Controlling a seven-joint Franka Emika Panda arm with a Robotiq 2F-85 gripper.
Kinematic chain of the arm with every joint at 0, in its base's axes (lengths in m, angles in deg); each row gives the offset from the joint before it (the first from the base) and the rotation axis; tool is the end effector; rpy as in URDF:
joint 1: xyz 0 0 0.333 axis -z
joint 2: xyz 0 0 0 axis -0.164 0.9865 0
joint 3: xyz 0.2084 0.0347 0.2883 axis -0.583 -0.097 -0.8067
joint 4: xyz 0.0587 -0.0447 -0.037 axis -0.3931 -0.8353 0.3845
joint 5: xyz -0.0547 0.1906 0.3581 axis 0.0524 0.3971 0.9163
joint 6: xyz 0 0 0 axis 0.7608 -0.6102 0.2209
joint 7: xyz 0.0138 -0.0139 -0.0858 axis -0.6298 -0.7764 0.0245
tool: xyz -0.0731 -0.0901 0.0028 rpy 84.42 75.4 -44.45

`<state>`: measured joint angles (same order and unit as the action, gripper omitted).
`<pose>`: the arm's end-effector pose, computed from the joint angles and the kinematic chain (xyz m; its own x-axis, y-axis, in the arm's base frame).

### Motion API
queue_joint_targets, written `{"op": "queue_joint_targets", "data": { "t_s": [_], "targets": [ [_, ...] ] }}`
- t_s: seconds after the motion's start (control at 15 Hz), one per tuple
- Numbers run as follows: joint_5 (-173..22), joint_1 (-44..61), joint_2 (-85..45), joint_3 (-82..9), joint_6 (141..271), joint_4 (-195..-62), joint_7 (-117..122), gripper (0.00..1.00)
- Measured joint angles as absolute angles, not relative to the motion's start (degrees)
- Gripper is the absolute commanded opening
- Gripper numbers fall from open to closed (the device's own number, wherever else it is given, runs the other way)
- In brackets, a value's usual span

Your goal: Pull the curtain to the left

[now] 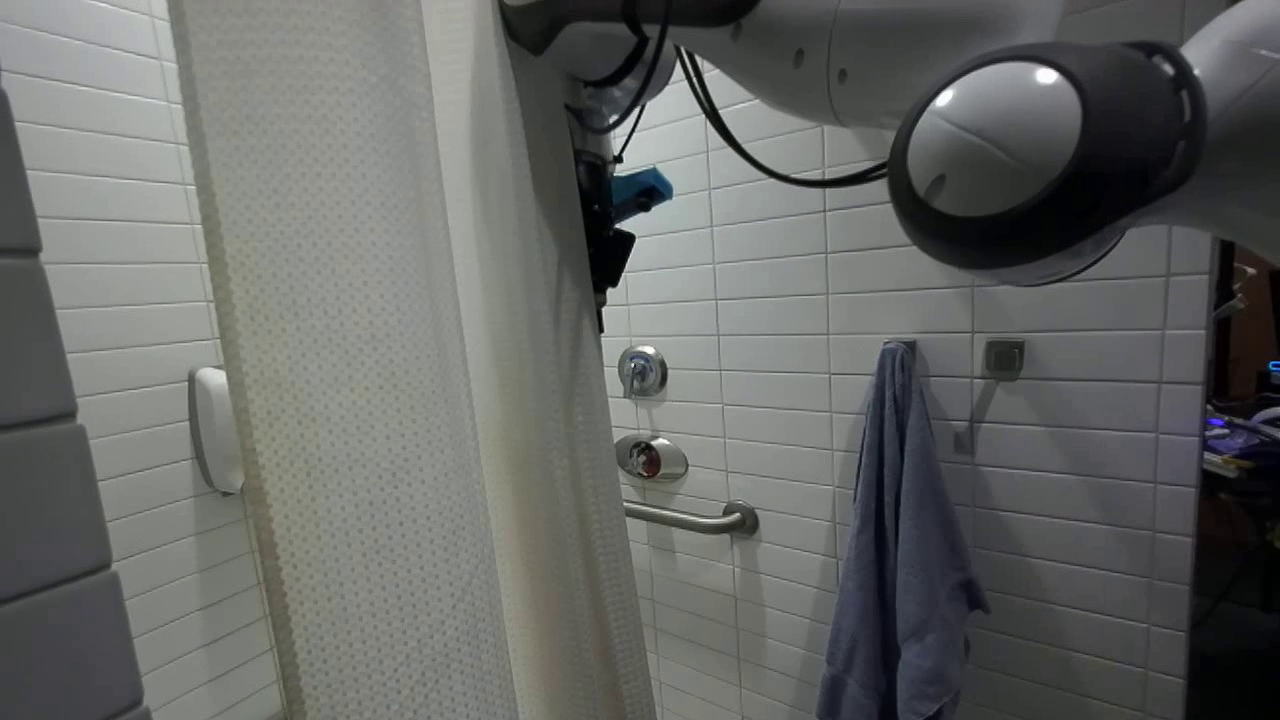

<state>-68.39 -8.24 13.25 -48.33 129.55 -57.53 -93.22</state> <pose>0.6846 0.2712 0.5824 -0.4259 0.8867 0.1797 0.8652 0.4573 -0.2056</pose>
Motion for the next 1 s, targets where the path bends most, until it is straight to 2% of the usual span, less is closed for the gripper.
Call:
{"op": "queue_joint_targets", "data": {
  "t_s": [0.87, 1.0],
  "targets": [
    [-70.41, -7.99, 13.20, -48.33, 129.10, -57.45, -103.68, 0.01],
    [-70.39, -9.13, 13.64, -48.34, 132.26, -57.97, -102.03, 0.01]
  ]
}}
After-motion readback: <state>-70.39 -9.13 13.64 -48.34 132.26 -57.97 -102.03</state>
